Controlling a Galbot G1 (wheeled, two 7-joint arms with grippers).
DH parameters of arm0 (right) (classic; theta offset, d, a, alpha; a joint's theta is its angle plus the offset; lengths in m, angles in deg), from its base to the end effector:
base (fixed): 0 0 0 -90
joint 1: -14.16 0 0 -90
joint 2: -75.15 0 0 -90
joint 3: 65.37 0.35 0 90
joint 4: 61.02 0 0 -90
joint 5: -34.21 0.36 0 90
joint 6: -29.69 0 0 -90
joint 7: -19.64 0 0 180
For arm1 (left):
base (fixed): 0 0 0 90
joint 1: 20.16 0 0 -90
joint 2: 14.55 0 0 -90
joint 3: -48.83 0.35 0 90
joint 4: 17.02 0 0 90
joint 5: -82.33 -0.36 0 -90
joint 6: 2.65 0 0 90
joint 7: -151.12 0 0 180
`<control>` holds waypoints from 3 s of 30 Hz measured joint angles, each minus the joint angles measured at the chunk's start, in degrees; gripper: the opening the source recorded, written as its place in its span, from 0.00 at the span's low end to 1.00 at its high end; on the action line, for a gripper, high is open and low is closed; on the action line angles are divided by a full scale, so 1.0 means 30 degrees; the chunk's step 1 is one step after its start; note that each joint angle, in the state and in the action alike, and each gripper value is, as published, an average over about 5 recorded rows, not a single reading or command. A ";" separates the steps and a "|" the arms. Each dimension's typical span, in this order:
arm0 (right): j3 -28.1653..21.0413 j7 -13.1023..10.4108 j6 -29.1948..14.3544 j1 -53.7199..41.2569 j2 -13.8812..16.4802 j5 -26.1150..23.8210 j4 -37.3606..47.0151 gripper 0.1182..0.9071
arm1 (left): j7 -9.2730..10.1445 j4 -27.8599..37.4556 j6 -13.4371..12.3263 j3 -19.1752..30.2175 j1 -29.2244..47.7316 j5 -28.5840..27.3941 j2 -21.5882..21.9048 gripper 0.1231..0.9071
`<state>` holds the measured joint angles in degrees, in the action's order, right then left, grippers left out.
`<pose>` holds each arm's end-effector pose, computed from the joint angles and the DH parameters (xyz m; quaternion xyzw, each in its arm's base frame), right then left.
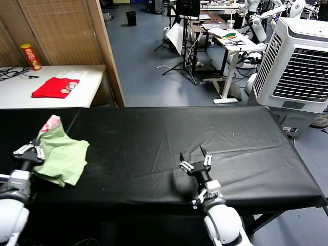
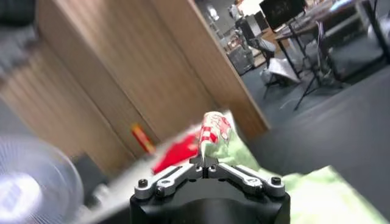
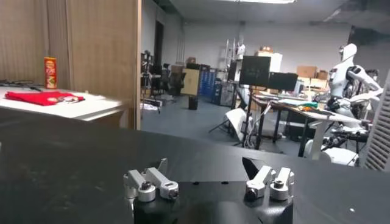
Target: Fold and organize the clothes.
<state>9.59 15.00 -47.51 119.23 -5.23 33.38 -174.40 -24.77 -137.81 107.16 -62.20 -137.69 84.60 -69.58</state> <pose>0.2513 0.0499 -0.2940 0.1043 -0.9916 0.0611 0.0461 0.2226 0.1859 -0.1974 0.0959 -0.9396 -0.3210 0.0702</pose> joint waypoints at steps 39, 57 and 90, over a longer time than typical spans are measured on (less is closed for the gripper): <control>-0.2630 0.0156 0.5311 -0.1365 0.0516 0.9062 0.0775 0.86 | -0.0624 -0.2025 -0.0564 1.0925 0.1381 0.4052 -0.6171 0.86; -0.4598 0.0663 0.5984 -0.4005 -0.0720 1.1482 0.4071 0.25 | 0.0051 -0.3004 -0.0743 0.9585 -0.0269 0.4239 -0.6266 0.86; 0.1926 0.0135 -0.4403 0.3024 0.3298 0.0792 -0.0695 0.86 | 0.1637 -0.1878 -0.3861 0.8068 -0.2295 0.4853 -0.4217 0.86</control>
<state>15.36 15.41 -60.72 128.30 4.66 35.76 -176.49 -19.86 -143.44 95.58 -38.00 -144.57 99.16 -82.23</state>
